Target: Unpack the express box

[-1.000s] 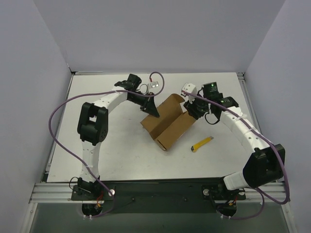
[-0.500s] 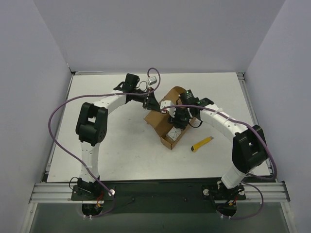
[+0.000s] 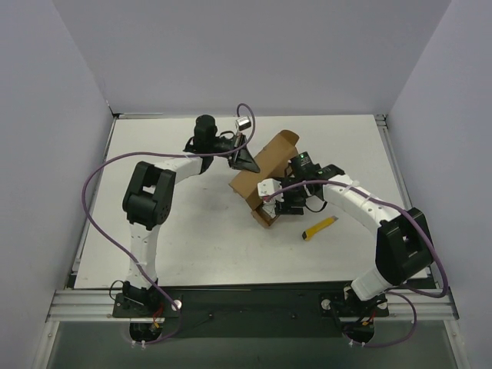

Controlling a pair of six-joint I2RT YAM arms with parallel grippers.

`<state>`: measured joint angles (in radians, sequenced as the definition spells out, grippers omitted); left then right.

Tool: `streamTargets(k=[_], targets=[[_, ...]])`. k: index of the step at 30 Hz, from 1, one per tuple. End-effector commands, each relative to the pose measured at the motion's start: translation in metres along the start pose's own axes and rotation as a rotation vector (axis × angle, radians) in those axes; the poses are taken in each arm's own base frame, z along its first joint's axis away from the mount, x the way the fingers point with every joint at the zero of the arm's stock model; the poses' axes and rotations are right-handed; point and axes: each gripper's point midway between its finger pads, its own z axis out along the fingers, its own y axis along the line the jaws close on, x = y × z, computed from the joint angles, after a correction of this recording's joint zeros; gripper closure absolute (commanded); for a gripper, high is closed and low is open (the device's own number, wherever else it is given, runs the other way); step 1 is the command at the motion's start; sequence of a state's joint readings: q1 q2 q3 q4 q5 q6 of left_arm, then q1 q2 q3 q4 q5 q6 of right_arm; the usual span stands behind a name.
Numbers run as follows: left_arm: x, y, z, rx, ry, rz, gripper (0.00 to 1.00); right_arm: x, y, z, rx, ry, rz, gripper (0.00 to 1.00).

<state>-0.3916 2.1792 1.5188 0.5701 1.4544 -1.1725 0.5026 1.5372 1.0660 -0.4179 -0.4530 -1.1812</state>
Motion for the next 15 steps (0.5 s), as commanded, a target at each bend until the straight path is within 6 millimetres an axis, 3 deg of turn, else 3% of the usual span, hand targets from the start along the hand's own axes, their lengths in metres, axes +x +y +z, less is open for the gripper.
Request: streamTargets(k=[1, 7, 10, 15], targets=[[0.003, -0.002, -0.004, 0.021, 0.031, 0.047, 1.0, -0.015, -0.023, -0.005, 0.009, -0.062, -0.146, 0.41], [0.004, 0.012, -0.006, 0.005, 0.009, 0.008, 1.0, -0.015, -0.033, 0.01, -0.027, -0.076, -0.221, 0.42], [0.003, 0.014, -0.007, -0.001, 0.005, -0.004, 1.0, -0.021, -0.04, 0.011, -0.036, -0.094, -0.233, 0.43], [0.005, 0.034, -0.01, -0.022, -0.001, -0.077, 1.0, -0.024, -0.043, 0.012, -0.052, -0.118, -0.256, 0.46]])
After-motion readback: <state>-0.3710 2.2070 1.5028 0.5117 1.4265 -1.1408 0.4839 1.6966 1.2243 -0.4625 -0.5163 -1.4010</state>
